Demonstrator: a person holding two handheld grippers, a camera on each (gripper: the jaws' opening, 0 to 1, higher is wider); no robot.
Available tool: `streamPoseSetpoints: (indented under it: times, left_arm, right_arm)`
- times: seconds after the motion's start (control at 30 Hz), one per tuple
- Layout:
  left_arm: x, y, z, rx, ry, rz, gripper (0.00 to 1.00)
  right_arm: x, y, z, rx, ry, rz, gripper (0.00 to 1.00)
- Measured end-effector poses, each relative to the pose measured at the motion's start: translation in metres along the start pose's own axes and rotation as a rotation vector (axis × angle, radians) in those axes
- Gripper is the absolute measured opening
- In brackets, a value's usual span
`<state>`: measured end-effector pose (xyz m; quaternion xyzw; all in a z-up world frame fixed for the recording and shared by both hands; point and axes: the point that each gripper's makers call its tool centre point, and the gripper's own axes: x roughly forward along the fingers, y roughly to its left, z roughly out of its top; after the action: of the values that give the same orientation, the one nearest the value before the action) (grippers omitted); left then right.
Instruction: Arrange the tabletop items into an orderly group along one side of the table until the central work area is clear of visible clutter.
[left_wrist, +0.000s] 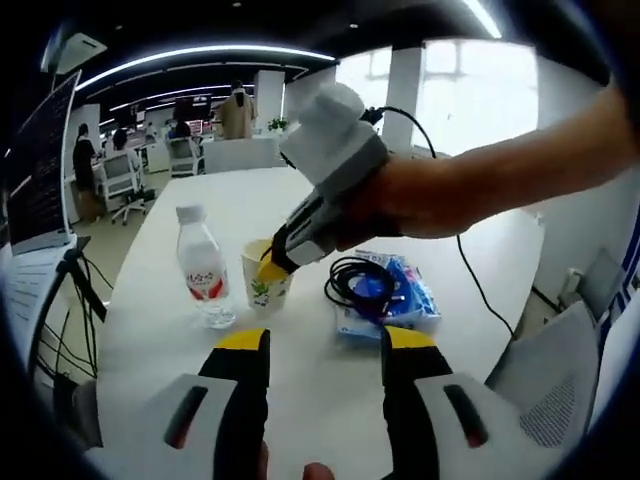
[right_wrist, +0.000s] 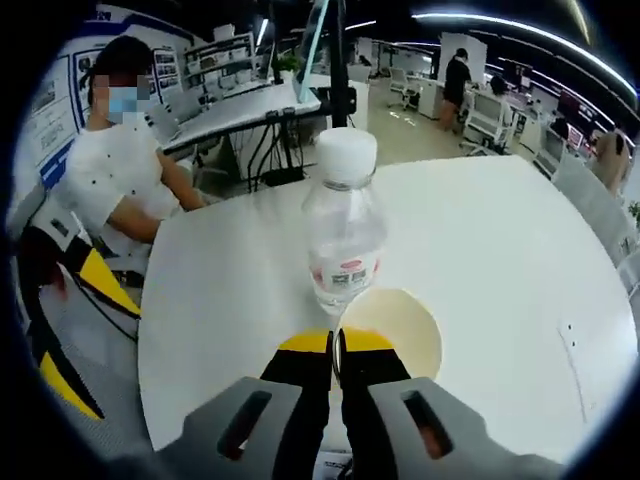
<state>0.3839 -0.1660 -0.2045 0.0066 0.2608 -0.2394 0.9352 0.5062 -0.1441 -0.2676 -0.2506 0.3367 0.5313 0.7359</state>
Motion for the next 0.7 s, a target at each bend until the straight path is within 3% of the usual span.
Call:
streamPoseSetpoints:
  times: [0.37,0.7]
  left_arm:
    - [-0.014,0.015,-0.009,-0.014,0.003,0.037,0.44]
    - [-0.021,0.022,-0.012,-0.022,-0.002,0.056,0.44]
  right_arm:
    - [0.024,0.002,-0.003,-0.128,0.052,-0.008,0.00]
    - [0.028,-0.005,-0.010,-0.131,0.073,-0.034,0.01]
